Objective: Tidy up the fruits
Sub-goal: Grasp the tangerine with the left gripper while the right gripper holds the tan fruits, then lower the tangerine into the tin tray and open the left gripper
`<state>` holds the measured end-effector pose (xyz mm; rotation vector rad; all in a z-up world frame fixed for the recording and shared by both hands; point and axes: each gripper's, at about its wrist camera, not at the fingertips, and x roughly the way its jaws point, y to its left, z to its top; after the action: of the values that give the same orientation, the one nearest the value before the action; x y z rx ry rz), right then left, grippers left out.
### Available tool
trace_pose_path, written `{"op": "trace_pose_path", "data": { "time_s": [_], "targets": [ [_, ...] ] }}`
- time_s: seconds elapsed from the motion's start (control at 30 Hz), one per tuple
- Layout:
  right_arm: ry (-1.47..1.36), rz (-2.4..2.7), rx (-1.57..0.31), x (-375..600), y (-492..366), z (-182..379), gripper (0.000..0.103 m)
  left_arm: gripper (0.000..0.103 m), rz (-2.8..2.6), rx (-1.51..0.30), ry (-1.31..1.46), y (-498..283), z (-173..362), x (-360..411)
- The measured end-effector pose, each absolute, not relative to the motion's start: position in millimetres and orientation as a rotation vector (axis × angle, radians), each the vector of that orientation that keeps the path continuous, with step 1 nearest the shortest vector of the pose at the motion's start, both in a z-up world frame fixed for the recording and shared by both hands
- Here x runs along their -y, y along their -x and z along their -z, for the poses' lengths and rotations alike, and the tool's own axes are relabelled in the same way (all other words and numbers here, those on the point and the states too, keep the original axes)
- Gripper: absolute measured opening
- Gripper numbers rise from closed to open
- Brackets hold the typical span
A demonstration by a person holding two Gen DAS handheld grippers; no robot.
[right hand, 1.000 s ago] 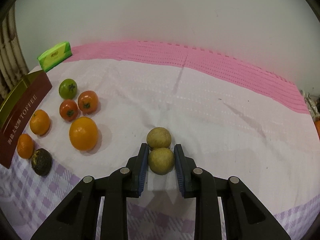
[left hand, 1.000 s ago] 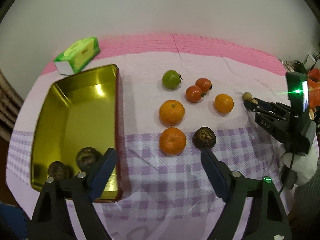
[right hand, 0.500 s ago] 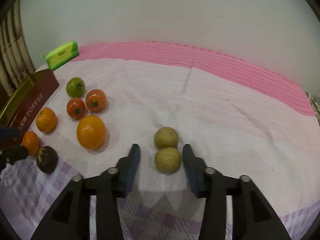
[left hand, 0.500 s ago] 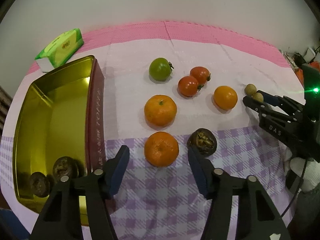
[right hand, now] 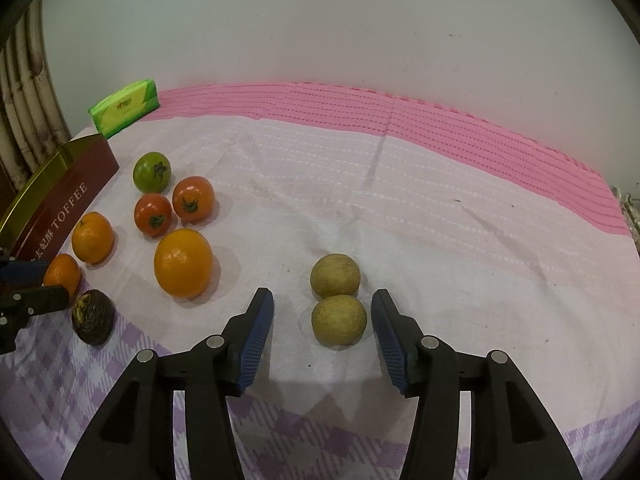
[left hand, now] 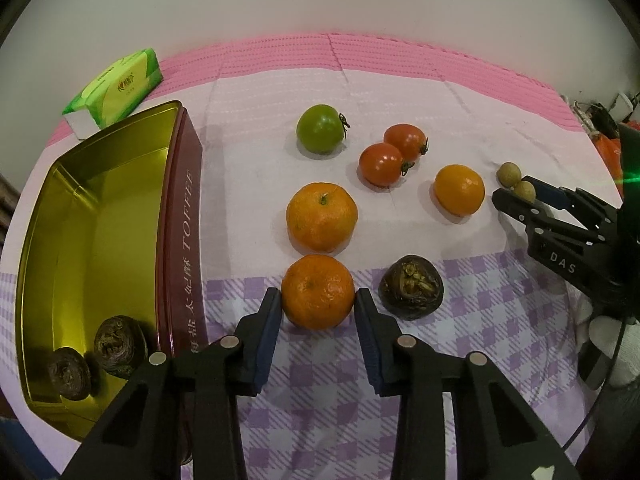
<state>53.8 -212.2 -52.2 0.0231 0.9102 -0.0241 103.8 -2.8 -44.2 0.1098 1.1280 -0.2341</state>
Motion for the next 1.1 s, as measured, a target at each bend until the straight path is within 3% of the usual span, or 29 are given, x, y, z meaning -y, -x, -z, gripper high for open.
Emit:
{"op": "trace_pose_path", "data": {
  "time_s": [0.73, 1.1],
  "targets": [
    [-0.027, 0.024, -0.912, 212.8, -54.4, 52.0, 0.054, 0.033, 0.235, -1.053, -0.056, -88.8, -2.2, -16.4],
    [-0.026, 0.024, -0.912, 212.7, -54.7, 51.9, 0.055, 0.032, 0.081, -1.025, -0.027, -101.0, -14.7, -83.2]
  ]
}}
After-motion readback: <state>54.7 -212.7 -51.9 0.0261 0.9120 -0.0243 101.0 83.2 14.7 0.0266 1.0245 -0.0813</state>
